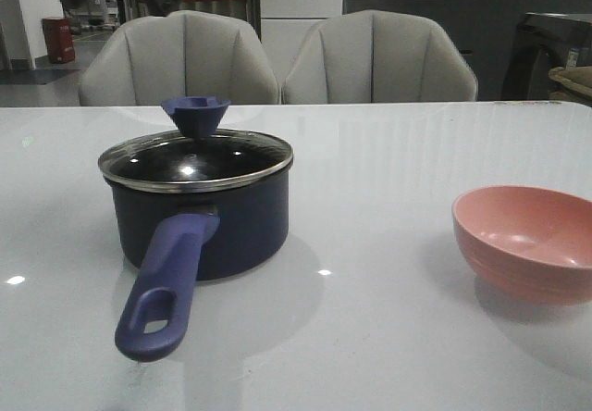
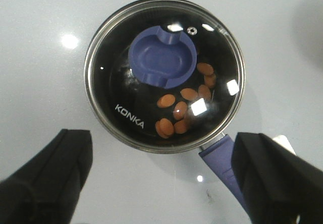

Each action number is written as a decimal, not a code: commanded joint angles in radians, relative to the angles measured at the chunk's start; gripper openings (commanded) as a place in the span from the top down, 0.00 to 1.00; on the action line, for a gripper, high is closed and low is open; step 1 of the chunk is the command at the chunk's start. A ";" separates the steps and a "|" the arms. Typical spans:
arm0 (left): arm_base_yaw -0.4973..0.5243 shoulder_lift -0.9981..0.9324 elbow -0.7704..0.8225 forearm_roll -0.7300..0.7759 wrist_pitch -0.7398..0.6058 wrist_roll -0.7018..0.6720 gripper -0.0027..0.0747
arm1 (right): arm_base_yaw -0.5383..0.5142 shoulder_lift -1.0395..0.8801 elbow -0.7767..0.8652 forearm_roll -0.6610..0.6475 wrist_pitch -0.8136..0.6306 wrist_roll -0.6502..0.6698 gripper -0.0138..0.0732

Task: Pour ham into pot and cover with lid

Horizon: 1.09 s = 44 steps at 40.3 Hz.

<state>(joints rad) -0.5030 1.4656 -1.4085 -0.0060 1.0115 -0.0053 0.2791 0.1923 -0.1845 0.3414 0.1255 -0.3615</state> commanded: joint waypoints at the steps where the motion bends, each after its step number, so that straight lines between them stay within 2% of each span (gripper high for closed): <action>1: 0.004 -0.138 0.093 0.016 -0.124 -0.012 0.22 | 0.002 0.009 -0.025 0.003 -0.083 -0.005 0.62; 22: 0.004 -0.742 0.668 0.016 -0.417 -0.027 0.22 | 0.002 0.009 -0.025 0.003 -0.083 -0.005 0.62; 41: 0.004 -1.220 1.007 -0.044 -0.574 -0.027 0.23 | 0.002 0.009 -0.025 0.003 -0.083 -0.005 0.62; 44: 0.004 -1.242 1.024 -0.044 -0.574 -0.027 0.30 | 0.002 0.009 -0.025 0.003 -0.083 -0.005 0.62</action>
<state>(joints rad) -0.4994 0.2343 -0.3740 -0.0380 0.5273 -0.0197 0.2791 0.1923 -0.1845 0.3414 0.1255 -0.3615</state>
